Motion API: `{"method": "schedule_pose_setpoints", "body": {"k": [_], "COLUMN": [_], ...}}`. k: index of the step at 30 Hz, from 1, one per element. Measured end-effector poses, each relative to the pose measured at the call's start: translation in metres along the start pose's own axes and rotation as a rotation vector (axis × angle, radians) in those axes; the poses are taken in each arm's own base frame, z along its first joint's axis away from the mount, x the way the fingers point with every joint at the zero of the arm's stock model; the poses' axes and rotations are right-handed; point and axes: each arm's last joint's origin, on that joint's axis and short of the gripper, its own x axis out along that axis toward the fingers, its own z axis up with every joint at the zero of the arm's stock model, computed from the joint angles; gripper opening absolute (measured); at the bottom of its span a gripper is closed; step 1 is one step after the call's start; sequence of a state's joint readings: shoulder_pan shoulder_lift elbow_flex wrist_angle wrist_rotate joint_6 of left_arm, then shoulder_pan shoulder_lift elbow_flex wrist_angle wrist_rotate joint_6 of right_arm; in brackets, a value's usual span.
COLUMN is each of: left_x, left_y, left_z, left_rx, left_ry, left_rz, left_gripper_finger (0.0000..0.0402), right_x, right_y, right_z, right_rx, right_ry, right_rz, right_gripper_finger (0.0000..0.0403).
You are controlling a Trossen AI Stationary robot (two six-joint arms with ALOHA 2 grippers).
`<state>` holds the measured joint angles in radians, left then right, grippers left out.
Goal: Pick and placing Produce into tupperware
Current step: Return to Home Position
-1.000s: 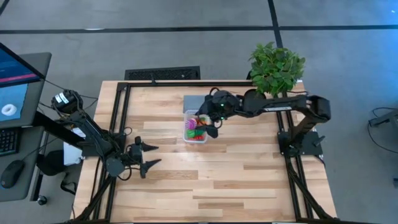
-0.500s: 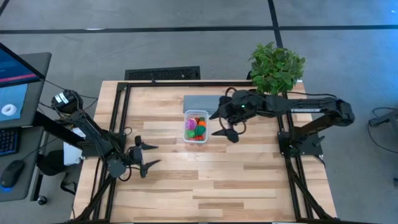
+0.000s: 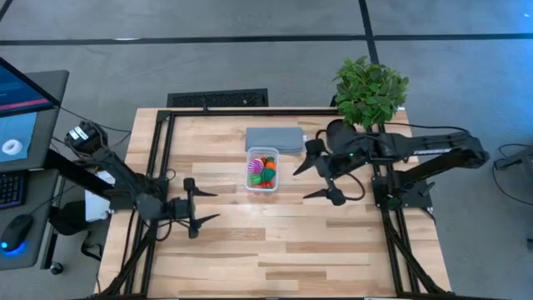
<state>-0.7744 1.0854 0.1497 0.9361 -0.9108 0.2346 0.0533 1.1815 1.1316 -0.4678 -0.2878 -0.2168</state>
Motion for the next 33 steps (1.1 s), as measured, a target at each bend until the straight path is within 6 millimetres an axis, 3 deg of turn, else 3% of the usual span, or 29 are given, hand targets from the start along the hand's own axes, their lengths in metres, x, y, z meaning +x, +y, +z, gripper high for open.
{"method": "schedule_pose_setpoints", "body": {"k": [6, 11, 22, 33], "left_x": [0.012, 0.019, 0.025, 0.023], "left_y": [0.023, 0.041, 0.08, 0.097], "left_z": [0.01, 0.013, 0.014, 0.009], "left_rx": [0.011, -0.003, -0.032, -0.034], "left_ry": [-0.113, -0.158, -0.185, -0.133], "left_rz": [-0.058, -0.095, -0.067, -0.016], "left_gripper_finger": [0.0281, 0.0281, 0.0281, 0.0281], "right_x": [-0.011, -0.023, -0.074, -0.086], "right_y": [0.004, 0.011, 0.025, 0.031], "right_z": [-0.005, -0.029, -0.076, -0.128], "right_rx": [-0.017, -0.035, -0.041, 0.006], "right_ry": [-0.056, -0.148, -0.375, -0.475], "right_rz": [-0.014, -0.043, -0.16, -0.266], "right_gripper_finger": [0.0373, 0.0373, 0.0373, 0.0373]}}
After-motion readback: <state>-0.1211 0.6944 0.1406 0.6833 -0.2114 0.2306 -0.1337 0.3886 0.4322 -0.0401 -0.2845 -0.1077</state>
